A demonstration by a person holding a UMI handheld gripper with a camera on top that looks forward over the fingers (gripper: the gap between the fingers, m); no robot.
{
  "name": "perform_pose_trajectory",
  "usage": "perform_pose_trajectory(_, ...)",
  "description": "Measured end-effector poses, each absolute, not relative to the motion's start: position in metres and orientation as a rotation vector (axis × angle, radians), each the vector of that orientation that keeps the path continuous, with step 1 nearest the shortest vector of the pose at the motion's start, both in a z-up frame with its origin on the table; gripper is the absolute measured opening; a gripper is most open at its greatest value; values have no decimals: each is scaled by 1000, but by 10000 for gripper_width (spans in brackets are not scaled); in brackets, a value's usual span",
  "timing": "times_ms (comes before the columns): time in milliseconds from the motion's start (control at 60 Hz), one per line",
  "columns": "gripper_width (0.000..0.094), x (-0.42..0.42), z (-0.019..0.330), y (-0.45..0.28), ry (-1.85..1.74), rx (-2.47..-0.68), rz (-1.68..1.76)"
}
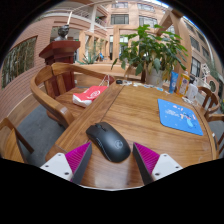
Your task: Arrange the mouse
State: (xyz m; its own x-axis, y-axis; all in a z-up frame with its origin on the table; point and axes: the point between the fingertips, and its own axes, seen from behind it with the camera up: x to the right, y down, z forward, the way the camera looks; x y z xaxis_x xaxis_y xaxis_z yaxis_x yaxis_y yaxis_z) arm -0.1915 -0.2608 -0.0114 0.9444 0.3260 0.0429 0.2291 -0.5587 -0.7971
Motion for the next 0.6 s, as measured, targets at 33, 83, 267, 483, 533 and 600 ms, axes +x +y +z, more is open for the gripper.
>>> perform_pose_trajectory(33, 853, -194, -14, -251, -391, -2185, 130)
perform_pose_trajectory(83, 854, -198, -13, -242, -391, -2180, 130)
perform_pose_trajectory(267, 842, -196, -16, -203, -328, -2175, 115)
perform_pose_trajectory(483, 487, -200, -15, -185, -291, -2176, 94)
perform_pose_trajectory(533, 450, -201, -14, -184, -282, -2178, 90)
perform_pose_trajectory(600, 404, -201, -14, -183, -292, -2178, 79)
